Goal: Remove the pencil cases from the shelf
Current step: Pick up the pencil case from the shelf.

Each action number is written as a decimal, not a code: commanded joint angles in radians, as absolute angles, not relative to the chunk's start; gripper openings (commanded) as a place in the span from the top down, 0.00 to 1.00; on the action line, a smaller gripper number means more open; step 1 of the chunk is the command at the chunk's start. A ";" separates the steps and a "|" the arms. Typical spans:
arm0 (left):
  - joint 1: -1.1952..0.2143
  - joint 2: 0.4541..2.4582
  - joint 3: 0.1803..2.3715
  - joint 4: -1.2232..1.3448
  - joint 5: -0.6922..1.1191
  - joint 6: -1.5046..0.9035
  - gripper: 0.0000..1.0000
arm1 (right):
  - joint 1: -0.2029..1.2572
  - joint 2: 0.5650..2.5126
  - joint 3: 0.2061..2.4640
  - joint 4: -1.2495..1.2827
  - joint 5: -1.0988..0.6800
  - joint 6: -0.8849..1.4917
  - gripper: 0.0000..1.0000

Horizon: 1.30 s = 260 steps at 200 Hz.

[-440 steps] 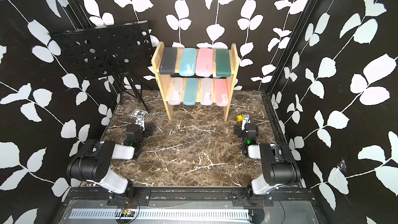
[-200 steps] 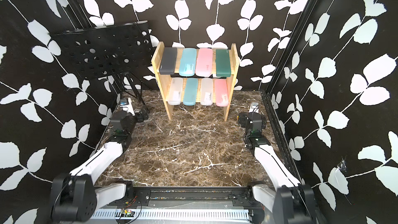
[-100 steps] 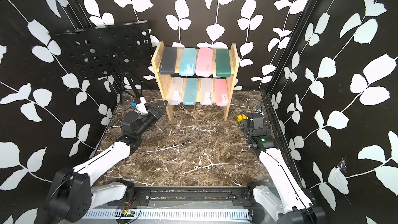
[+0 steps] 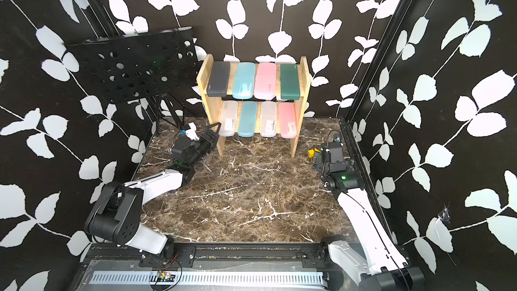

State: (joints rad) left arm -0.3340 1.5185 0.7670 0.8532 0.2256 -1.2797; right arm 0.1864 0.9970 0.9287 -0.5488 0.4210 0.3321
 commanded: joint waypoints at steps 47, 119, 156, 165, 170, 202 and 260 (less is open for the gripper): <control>-0.342 1.554 0.814 0.862 0.287 -1.333 0.24 | 0.191 1.006 0.972 -0.551 0.403 0.350 0.00; -0.344 1.586 0.812 0.872 0.317 -1.359 0.56 | 0.192 1.002 0.970 -0.554 0.399 0.356 0.01; -0.344 1.570 0.796 0.858 0.324 -1.359 0.80 | 0.190 0.991 0.976 -0.563 0.400 0.354 0.02; -0.344 1.562 0.791 0.847 0.328 -1.353 0.85 | 0.191 0.984 0.976 -0.564 0.399 0.354 0.02; -0.344 1.556 0.786 0.840 0.330 -1.352 0.87 | 0.191 0.980 0.976 -0.564 0.396 0.356 0.02; -0.344 1.507 0.747 0.791 0.347 -1.307 1.00 | 0.191 0.943 0.987 -0.573 0.385 0.361 0.03; -0.344 1.311 0.645 0.729 0.363 -1.020 1.00 | 0.214 0.864 1.041 -0.637 0.320 0.394 0.01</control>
State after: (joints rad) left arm -0.3401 1.4128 0.6853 0.7986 0.3374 -1.2114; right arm 0.1932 0.8967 0.9764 -0.6064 0.3618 0.3599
